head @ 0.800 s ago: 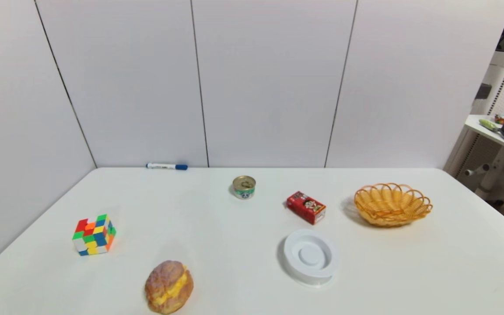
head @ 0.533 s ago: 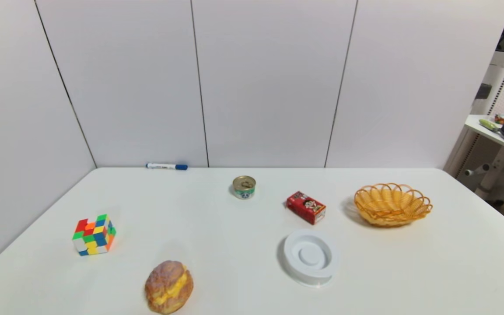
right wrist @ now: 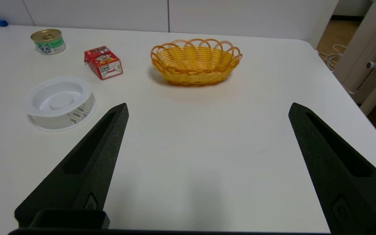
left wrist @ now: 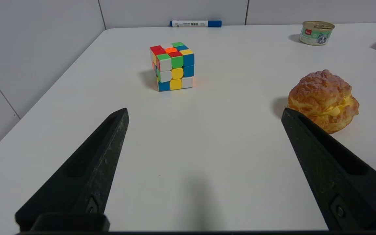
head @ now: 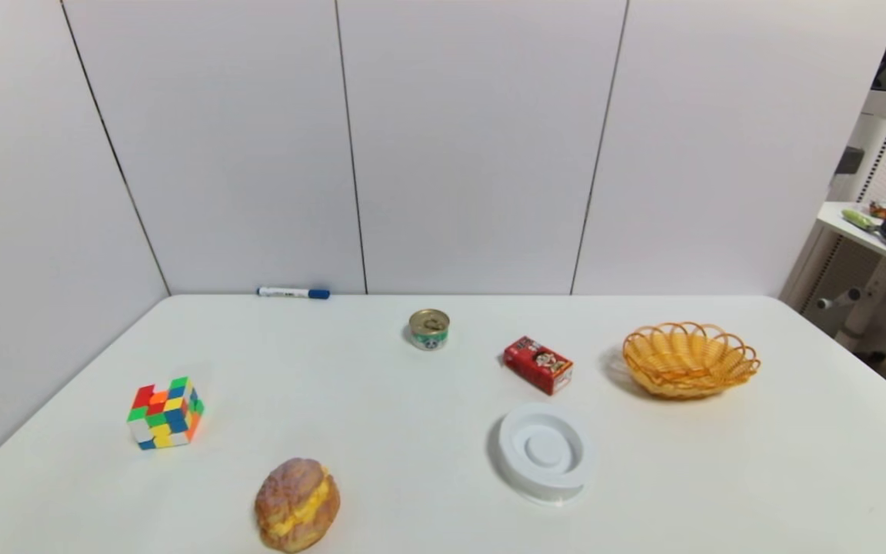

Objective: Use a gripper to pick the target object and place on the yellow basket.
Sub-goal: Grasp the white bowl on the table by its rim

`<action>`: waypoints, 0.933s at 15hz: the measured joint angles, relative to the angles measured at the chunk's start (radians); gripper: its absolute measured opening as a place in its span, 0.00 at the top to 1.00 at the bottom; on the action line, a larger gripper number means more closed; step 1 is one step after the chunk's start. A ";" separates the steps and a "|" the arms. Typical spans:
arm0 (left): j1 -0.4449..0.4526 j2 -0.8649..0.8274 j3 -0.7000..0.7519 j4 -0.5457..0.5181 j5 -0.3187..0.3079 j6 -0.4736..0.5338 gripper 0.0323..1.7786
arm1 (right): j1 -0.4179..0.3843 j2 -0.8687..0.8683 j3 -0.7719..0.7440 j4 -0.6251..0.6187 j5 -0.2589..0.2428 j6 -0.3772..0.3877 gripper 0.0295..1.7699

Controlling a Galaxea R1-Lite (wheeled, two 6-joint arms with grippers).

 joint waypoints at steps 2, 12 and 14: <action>0.001 0.000 0.000 0.000 0.000 -0.001 0.05 | 0.058 0.204 -0.162 0.056 0.002 -0.053 0.04; 0.000 0.000 0.000 0.000 0.000 0.000 0.05 | 0.393 1.111 -0.964 0.670 0.041 -0.201 0.04; 0.000 0.000 0.000 0.000 0.000 0.000 0.05 | 0.403 1.234 -1.019 0.686 0.039 -0.201 0.04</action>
